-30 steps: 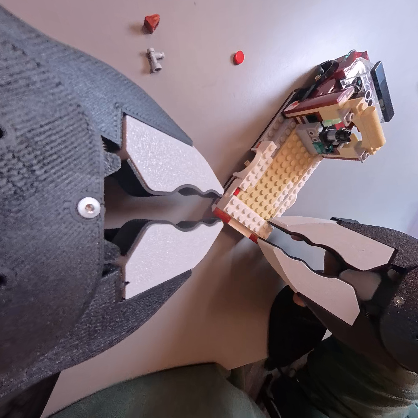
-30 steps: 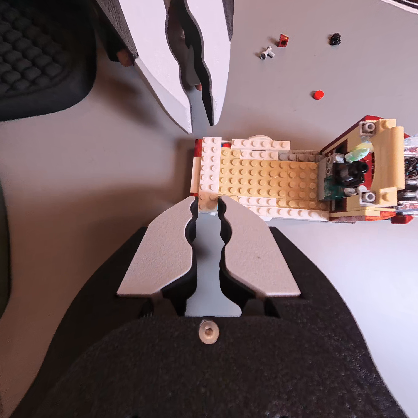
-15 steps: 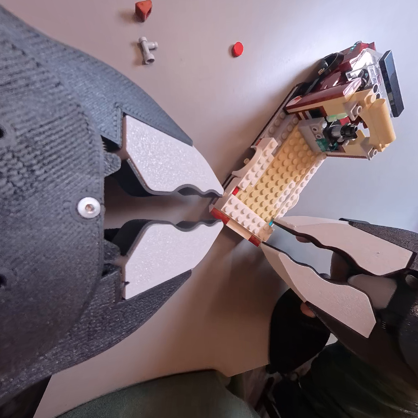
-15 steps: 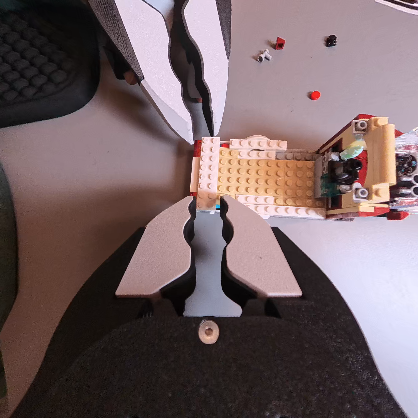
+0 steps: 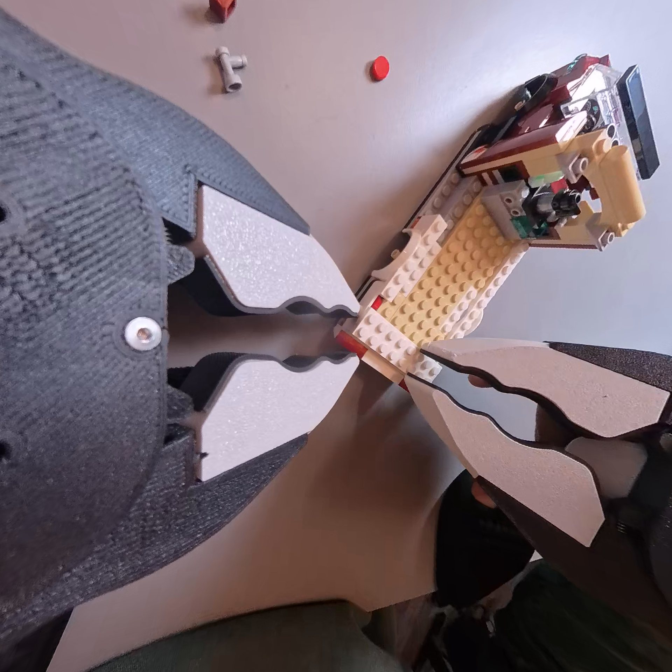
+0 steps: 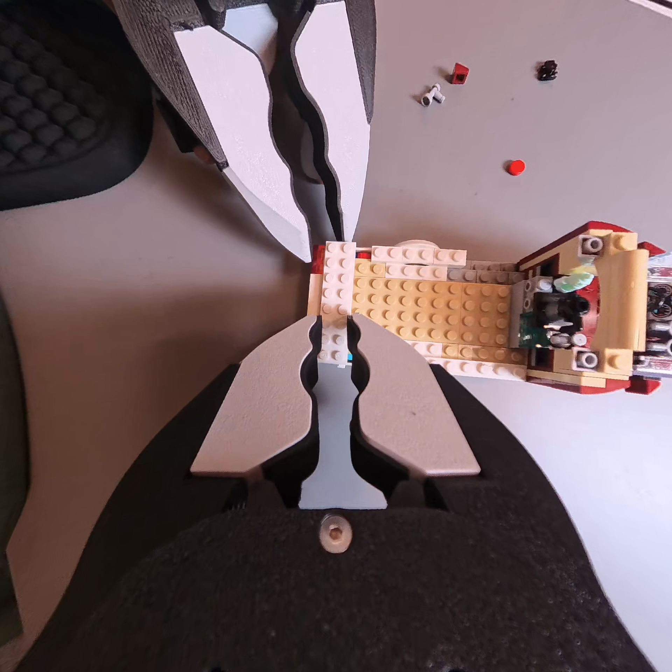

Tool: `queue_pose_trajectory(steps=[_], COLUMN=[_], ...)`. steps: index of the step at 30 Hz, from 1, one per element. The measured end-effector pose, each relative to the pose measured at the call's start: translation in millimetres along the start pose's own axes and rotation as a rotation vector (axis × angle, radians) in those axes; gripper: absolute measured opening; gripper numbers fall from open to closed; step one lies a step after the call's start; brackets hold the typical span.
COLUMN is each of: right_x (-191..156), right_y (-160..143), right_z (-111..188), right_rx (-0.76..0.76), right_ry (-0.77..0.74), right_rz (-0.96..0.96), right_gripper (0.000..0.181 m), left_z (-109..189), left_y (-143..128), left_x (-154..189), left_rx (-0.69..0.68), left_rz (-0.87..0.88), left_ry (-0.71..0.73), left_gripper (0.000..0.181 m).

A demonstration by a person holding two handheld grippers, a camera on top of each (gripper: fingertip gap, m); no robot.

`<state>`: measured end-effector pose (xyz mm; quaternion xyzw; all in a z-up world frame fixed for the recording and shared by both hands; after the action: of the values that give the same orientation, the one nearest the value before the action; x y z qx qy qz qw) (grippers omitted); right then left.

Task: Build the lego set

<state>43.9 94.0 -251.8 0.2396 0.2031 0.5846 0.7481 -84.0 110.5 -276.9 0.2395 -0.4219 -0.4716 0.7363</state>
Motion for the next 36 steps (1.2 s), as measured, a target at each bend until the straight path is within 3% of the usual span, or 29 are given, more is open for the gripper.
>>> queue_pose_trajectory(steps=[8,18,36], right_x=[-3.8,-0.9,1.6], right_y=[2.2,8.8,5.1], right_z=[-1.2,-3.4,0.6], right_rx=[-0.051,-0.168,-0.09], right_ry=[-0.05,-0.008,0.069], right_rz=[0.051,0.032,-0.015], right_gripper=[0.013,0.014,0.019], left_z=[-0.5,-0.7,-0.2], left_y=[-0.2,-0.4,-0.1], left_x=[0.6,1.4,1.9], left_rx=[-0.002,0.003,0.008], left_rz=[-0.001,0.005,0.006], left_ry=[0.003,0.01,0.001], left_gripper=[0.017,0.017,0.017])
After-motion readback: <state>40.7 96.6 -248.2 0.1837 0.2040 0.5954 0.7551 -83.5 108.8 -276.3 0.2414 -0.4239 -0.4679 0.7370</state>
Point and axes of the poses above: each gripper's, where its closed fingertips meet, z back along the fingers, y out of its top, x = y × z across the jaws, the point moved 7 cm from there along z, back along the fingers, and after that the axes turned 7 degrees about z, right-handed, at the moved point
